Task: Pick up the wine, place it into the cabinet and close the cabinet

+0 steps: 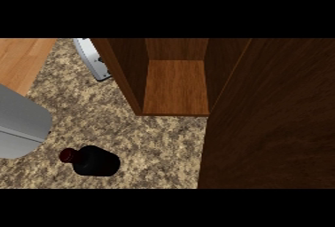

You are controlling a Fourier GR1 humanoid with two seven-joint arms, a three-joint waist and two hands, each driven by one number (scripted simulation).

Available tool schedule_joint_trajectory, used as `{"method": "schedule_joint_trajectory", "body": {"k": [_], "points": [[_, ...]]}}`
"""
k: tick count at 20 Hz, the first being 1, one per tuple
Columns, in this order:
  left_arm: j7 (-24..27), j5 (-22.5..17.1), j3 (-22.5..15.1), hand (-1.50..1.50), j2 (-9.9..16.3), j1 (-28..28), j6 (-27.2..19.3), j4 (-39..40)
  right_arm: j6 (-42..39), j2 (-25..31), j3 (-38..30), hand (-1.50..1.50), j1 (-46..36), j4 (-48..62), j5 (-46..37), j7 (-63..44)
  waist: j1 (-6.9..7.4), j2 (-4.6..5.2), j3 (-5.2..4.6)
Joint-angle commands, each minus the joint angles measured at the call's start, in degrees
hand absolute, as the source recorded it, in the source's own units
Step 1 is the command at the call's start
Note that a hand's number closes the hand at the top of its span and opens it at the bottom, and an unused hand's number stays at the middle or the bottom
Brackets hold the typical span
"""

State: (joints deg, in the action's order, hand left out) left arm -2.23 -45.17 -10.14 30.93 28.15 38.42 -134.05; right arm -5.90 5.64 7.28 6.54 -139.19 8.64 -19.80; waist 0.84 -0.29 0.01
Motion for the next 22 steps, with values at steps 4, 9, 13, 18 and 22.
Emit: {"method": "schedule_joint_trajectory", "body": {"k": [4,9,13,18,22], "points": [[1.77,-7.68,3.37,-1.50,3.67,7.17,1.38,-12.55,1.92,-0.84,0.26,-1.50,-1.39,-1.97,-0.18,-2.07,0.39,-0.03,0.02],[1.78,-9.39,4.84,-1.50,5.31,7.48,-3.34,-14.49,2.60,0.10,0.28,-1.50,-3.88,-2.68,-0.29,-5.48,0.13,0.10,0.06],[3.02,-9.99,7.20,-1.50,6.54,9.61,-3.53,-13.48,5.42,-1.27,2.16,-1.50,-8.84,-1.14,-2.98,-7.95,0.52,0.14,0.01],[2.80,-11.32,8.70,-1.50,7.56,8.44,-5.33,-9.83,3.38,0.39,1.25,-1.50,-4.54,-6.74,0.46,-10.03,-0.80,0.12,0.05],[1.68,-12.79,11.06,-1.50,8.07,6.82,-8.31,-8.73,4.40,0.23,0.38,-1.50,-9.73,-3.03,-1.12,-10.64,-0.52,0.26,0.03]]}}
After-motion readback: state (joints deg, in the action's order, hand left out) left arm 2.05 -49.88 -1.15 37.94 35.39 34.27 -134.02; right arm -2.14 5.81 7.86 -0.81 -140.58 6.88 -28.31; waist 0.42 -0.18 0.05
